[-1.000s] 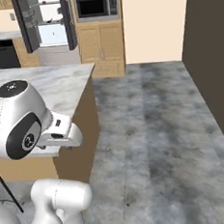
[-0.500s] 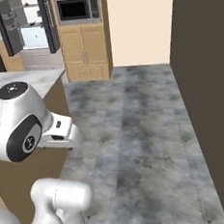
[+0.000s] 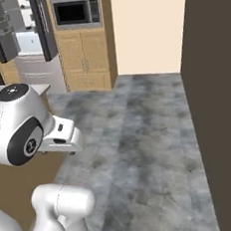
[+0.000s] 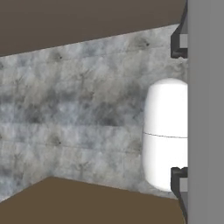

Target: Gather the mushroom and bell pepper from the fridge and place them on a tray on the dining counter. Then gather the fishs from the fridge and place them on the other tray.

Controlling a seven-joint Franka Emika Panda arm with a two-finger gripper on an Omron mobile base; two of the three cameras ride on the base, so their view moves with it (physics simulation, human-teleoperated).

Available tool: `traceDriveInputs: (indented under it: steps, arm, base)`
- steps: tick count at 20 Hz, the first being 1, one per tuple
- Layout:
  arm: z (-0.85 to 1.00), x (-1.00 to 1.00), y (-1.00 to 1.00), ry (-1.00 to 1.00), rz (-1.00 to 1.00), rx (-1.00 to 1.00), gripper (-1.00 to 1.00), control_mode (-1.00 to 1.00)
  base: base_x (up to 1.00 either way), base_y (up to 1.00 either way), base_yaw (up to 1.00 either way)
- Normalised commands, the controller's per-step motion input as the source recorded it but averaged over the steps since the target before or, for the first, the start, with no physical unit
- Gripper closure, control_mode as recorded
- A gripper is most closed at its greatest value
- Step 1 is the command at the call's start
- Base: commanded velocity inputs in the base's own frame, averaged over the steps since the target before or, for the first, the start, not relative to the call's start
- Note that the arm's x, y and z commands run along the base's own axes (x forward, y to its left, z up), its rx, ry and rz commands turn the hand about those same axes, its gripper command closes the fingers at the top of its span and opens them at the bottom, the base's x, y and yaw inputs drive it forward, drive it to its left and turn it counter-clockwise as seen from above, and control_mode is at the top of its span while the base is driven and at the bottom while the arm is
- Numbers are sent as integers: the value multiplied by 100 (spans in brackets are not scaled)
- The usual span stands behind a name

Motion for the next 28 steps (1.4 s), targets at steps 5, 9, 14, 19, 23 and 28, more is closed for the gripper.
traceDriveInputs:
  steps: [5, 9, 14, 19, 23, 28]
  arm:
    - [0, 0, 0, 0, 0, 0, -100, 100]
    - [0, 0, 0, 0, 0, 0, -100, 100]
    - [0, 0, 0, 0, 0, 0, -100, 100]
    - [0, 0, 0, 0, 0, 0, -100, 100]
    - [0, 0, 0, 0, 0, 0, -100, 100]
    - [0, 0, 0, 0, 0, 0, -100, 100]
  base:
    - [100, -56, 16]
    - [100, -54, 17]
    - [100, -51, 23]
    - [100, -56, 26]
    - [100, -61, 31]
    - [100, -65, 34]
